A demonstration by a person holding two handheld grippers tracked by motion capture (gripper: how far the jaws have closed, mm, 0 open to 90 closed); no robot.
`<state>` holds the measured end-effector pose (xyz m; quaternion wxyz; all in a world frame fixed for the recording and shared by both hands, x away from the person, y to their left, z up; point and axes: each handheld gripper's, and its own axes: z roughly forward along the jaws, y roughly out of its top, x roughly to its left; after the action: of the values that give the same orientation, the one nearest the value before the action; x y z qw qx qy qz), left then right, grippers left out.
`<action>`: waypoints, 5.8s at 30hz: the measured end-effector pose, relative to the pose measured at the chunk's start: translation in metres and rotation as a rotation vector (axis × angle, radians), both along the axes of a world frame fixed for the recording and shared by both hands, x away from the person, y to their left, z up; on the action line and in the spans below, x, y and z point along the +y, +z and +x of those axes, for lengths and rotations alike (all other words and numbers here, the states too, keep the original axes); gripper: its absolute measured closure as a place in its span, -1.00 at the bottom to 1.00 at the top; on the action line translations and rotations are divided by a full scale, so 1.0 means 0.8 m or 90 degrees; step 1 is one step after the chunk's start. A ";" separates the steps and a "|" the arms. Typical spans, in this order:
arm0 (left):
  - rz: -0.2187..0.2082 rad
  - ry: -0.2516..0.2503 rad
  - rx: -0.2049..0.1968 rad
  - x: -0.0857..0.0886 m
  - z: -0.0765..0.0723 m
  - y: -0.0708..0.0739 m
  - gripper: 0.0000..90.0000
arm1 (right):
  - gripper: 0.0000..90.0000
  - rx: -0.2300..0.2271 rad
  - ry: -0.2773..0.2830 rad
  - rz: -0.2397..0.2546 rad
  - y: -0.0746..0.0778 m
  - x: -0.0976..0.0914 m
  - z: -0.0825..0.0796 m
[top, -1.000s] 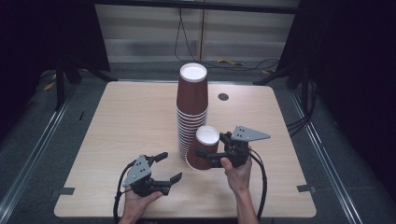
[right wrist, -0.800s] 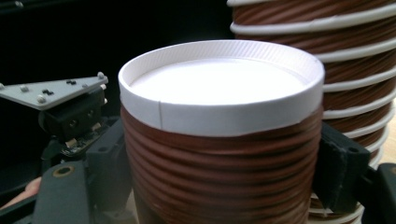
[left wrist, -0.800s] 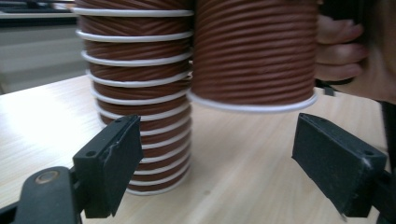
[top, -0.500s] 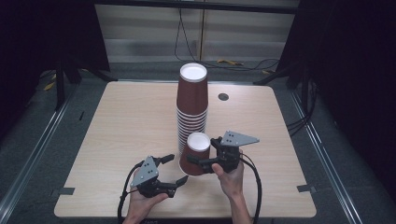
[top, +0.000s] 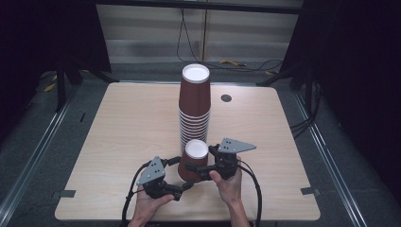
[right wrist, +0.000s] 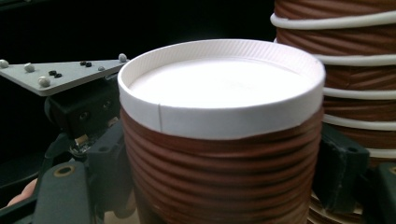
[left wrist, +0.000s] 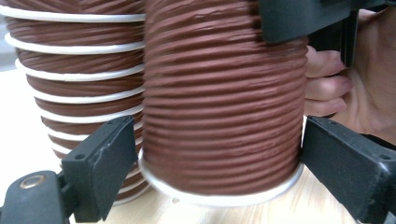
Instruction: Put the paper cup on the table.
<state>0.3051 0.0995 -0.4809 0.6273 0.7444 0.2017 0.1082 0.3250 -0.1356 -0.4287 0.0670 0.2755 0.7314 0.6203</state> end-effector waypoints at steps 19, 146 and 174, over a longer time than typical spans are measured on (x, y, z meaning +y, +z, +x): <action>-0.028 -0.015 -0.011 -0.018 0.006 0.003 -0.86 | -0.53 0.000 0.026 0.027 -0.005 0.007 -0.005; 0.486 -0.186 0.003 -0.048 0.026 0.045 -0.70 | -0.67 0.079 0.186 -0.299 -0.006 -0.035 0.004; 0.555 -0.233 -0.018 -0.067 0.018 0.053 -0.71 | -0.58 0.104 0.280 -0.381 0.001 -0.007 0.018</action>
<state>0.3197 0.0461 -0.4383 0.2681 0.9600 -0.0056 0.0804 0.3395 -0.1412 -0.4280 -0.0488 0.1285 0.9248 0.3548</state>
